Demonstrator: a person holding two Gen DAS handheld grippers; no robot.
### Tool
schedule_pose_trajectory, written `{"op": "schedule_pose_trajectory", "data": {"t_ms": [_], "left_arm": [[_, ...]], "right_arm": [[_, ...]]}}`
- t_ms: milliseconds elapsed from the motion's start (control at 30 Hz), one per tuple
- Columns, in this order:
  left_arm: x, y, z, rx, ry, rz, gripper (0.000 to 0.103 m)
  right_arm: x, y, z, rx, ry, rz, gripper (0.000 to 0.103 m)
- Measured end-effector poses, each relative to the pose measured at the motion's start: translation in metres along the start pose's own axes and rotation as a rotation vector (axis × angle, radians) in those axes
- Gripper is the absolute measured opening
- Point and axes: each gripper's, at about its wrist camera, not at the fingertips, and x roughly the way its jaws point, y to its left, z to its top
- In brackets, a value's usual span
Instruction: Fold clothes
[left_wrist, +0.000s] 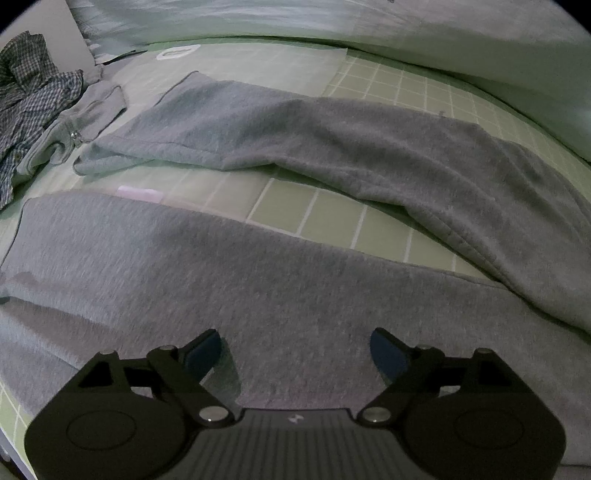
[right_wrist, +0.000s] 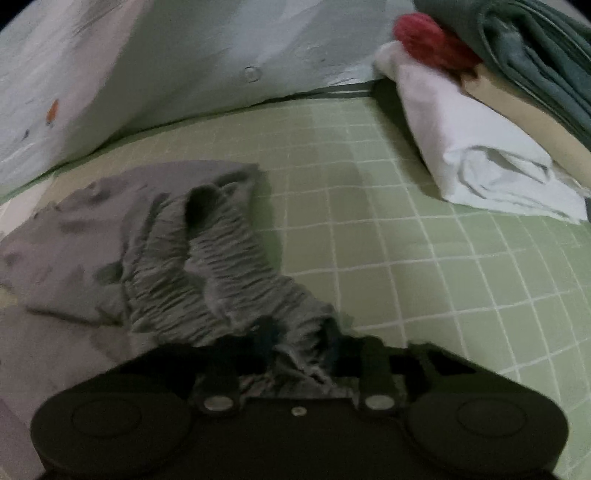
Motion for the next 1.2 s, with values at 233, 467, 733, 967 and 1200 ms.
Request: {"op": "schedule_pose_trajectory", "data": {"t_ms": [233, 467, 733, 967, 1200], "left_arm": [[0.000, 0.000, -0.001, 0.001, -0.002, -0.001, 0.089], [0.002, 0.001, 0.001, -0.006, 0.000, 0.002, 0.091], [0.002, 0.001, 0.000, -0.013, 0.000, 0.010, 0.094], [-0.003, -0.008, 0.001, 0.041, 0.003, 0.039, 0.091], [-0.036, -0.046, 0.020, 0.145, -0.097, -0.013, 0.091]], "right_arm": [[-0.021, -0.008, 0.008, -0.001, -0.167, -0.307, 0.016], [-0.027, -0.047, -0.003, 0.152, -0.149, -0.411, 0.051], [-0.050, -0.090, -0.046, 0.658, -0.193, -0.201, 0.059], [-0.077, -0.097, -0.044, 0.723, -0.335, -0.214, 0.059], [-0.071, -0.103, -0.060, 0.784, -0.242, -0.276, 0.061]]}}
